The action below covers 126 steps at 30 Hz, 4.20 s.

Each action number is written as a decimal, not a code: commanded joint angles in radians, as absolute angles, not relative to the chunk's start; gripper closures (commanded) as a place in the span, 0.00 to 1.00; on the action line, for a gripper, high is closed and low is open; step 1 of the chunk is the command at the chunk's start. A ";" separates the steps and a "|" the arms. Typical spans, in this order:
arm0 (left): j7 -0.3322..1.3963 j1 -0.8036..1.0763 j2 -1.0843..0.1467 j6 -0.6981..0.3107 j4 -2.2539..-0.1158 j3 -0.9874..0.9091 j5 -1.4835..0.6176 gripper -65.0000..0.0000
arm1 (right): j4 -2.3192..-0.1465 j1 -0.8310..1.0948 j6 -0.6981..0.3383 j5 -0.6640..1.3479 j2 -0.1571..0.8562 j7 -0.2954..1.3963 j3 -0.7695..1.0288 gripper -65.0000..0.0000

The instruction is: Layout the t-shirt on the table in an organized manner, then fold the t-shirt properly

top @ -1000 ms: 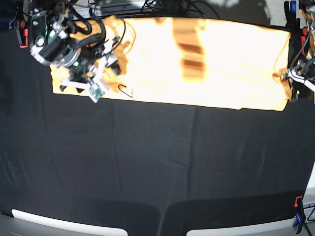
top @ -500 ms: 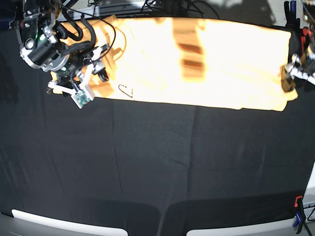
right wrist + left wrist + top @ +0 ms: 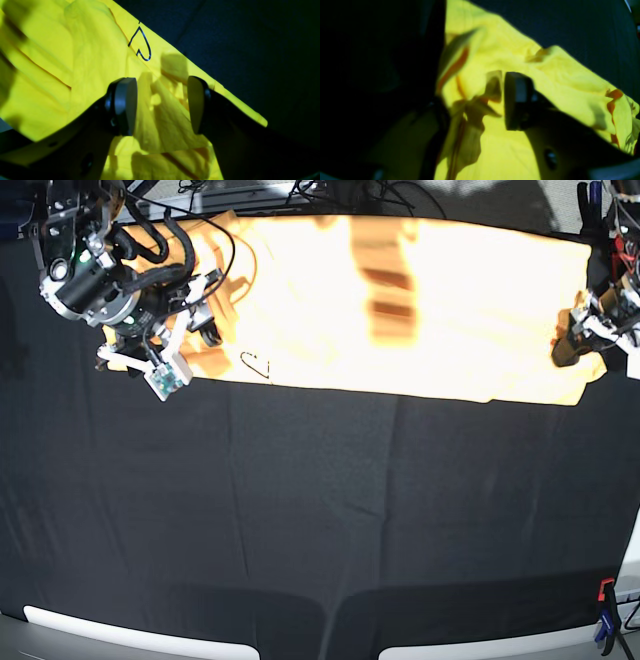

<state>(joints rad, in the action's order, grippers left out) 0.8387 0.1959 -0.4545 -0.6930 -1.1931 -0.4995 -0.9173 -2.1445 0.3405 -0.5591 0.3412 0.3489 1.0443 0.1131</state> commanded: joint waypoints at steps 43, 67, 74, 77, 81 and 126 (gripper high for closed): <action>0.970 0.450 -0.057 -0.488 -1.956 -0.445 -1.019 1.00 | -2.164 0.332 -0.557 0.370 0.360 0.964 0.321 0.52; 0.733 0.351 -0.012 -0.238 -1.956 0.228 -0.557 0.54 | -2.164 0.332 -0.557 0.379 0.360 0.990 0.321 0.52; 0.791 0.272 -0.020 -0.266 -1.957 0.261 -0.501 0.51 | -2.164 0.333 -0.556 0.503 0.363 1.113 0.365 0.52; 0.791 0.246 -0.032 -0.266 -1.957 0.249 -0.427 0.51 | -2.143 0.344 -0.556 0.580 0.380 1.129 0.445 0.52; 0.784 0.229 -0.079 -0.266 -1.957 0.200 -0.408 0.51 | -2.029 0.350 -0.563 0.677 0.420 1.129 0.535 0.52; 0.750 0.235 -0.256 -0.265 -1.956 -0.064 -0.367 0.51 | -1.660 0.338 -0.621 0.786 0.476 1.095 0.416 0.50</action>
